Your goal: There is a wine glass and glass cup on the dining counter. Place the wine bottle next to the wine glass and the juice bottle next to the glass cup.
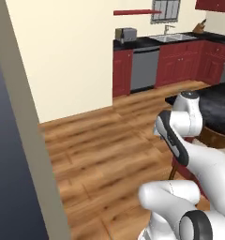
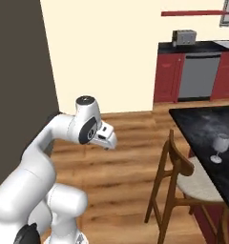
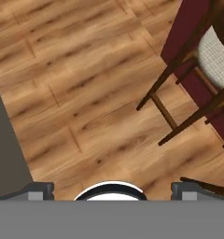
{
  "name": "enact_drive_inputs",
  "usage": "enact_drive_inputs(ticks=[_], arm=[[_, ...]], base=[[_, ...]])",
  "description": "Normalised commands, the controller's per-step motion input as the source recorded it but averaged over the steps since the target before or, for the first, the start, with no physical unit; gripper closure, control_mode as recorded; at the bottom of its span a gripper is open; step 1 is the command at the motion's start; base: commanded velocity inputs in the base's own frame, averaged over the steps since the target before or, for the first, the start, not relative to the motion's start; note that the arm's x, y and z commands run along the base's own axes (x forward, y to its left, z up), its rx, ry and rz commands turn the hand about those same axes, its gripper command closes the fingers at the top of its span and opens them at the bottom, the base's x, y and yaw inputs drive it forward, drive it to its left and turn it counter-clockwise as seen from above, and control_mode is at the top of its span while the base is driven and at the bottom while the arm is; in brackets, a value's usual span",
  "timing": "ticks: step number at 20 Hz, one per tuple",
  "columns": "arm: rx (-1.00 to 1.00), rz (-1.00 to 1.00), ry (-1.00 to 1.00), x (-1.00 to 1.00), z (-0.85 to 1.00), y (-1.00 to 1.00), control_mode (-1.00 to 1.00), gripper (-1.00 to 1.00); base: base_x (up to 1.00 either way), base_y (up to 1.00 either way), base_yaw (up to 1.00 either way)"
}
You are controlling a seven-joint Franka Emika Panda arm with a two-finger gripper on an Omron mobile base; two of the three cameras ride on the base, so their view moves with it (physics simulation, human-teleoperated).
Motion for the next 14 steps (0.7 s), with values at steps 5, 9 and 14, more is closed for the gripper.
enact_drive_inputs(ticks=[5,9,14], arm=[[0.00,0.00,0.00,0.00,0.00,0.00,1.00,-1.00],[0.00,0.00,0.00,0.00,0.00,0.00,1.00,-1.00],[0.00,0.00,0.00,0.00,0.00,0.00,1.00,-1.00]], base=[[0.94,-0.01,0.11],[0.94,-0.08,0.05],[0.94,-0.10,0.03]])
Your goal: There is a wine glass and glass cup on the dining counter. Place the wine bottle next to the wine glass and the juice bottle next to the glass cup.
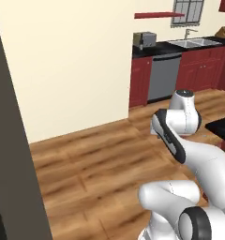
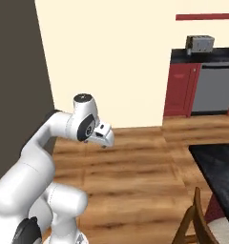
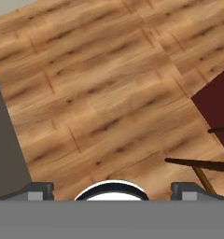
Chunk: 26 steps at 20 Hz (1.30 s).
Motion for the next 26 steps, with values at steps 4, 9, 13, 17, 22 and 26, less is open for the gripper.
enact_drive_inputs(ticks=[4,9,13,17,22,26], arm=[[0.00,0.00,0.00,0.00,0.00,0.00,1.00,-1.00],[0.00,0.00,0.00,0.00,0.00,0.00,1.00,-1.00],[0.00,0.00,0.00,0.00,0.00,0.00,1.00,-1.00],[0.00,0.00,0.00,0.00,0.00,0.00,1.00,-1.00],[0.00,0.00,0.00,0.00,0.00,0.00,1.00,-1.00],[0.00,0.00,0.00,0.00,0.00,0.00,1.00,-1.00]], base=[[0.94,-0.14,0.00],[0.87,-0.10,-0.10],[0.72,-0.12,-0.24],[0.68,-0.11,-0.28],[0.69,-0.12,-0.27],[0.70,-0.14,-0.24]])
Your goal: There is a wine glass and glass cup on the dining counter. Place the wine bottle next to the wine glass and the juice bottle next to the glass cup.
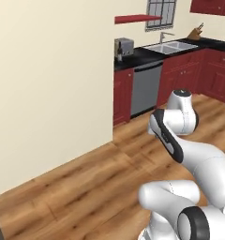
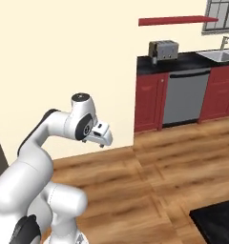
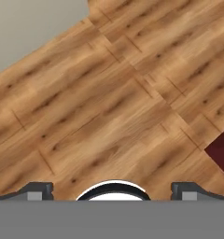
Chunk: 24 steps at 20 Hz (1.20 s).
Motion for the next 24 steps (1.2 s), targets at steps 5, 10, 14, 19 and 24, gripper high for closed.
enact_drive_inputs(ticks=[5,10,14,19,24], arm=[[0.00,0.00,0.00,0.00,0.00,0.00,1.00,-1.00],[0.00,0.00,0.00,0.00,0.00,0.00,1.00,-1.00],[0.00,0.00,0.00,0.00,0.00,0.00,1.00,-1.00],[0.00,0.00,0.00,0.00,0.00,0.00,1.00,-1.00],[0.00,0.00,0.00,0.00,0.00,0.00,1.00,-1.00]], base=[[0.72,-0.17,-0.21],[0.71,-0.20,-0.20],[0.70,-0.20,-0.21],[0.68,-0.20,-0.23],[0.67,-0.21,-0.23]])
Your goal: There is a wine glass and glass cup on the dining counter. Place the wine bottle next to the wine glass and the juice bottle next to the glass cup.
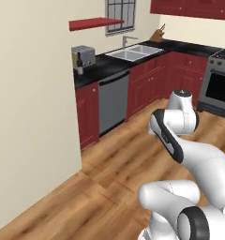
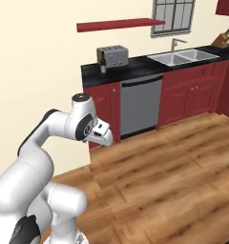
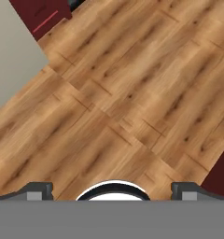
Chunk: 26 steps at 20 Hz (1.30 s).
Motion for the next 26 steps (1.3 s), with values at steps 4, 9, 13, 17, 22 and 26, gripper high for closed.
enact_drive_inputs(ticks=[4,9,13,17,22,26], arm=[[0.00,0.00,0.00,0.00,0.00,0.00,1.00,-1.00],[0.00,0.00,0.00,0.00,0.00,0.00,1.00,-1.00],[0.00,0.00,0.00,0.00,0.00,0.00,1.00,-1.00],[0.00,0.00,0.00,0.00,0.00,0.00,1.00,-1.00],[0.00,0.00,0.00,0.00,0.00,0.00,1.00,-1.00],[0.00,0.00,0.00,0.00,0.00,0.00,1.00,-1.00]], base=[[0.67,-0.21,-0.24],[0.70,-0.21,-0.20],[0.77,-0.22,-0.13],[0.81,-0.22,-0.09],[0.90,-0.24,-0.01],[0.94,-0.26,0.00]])
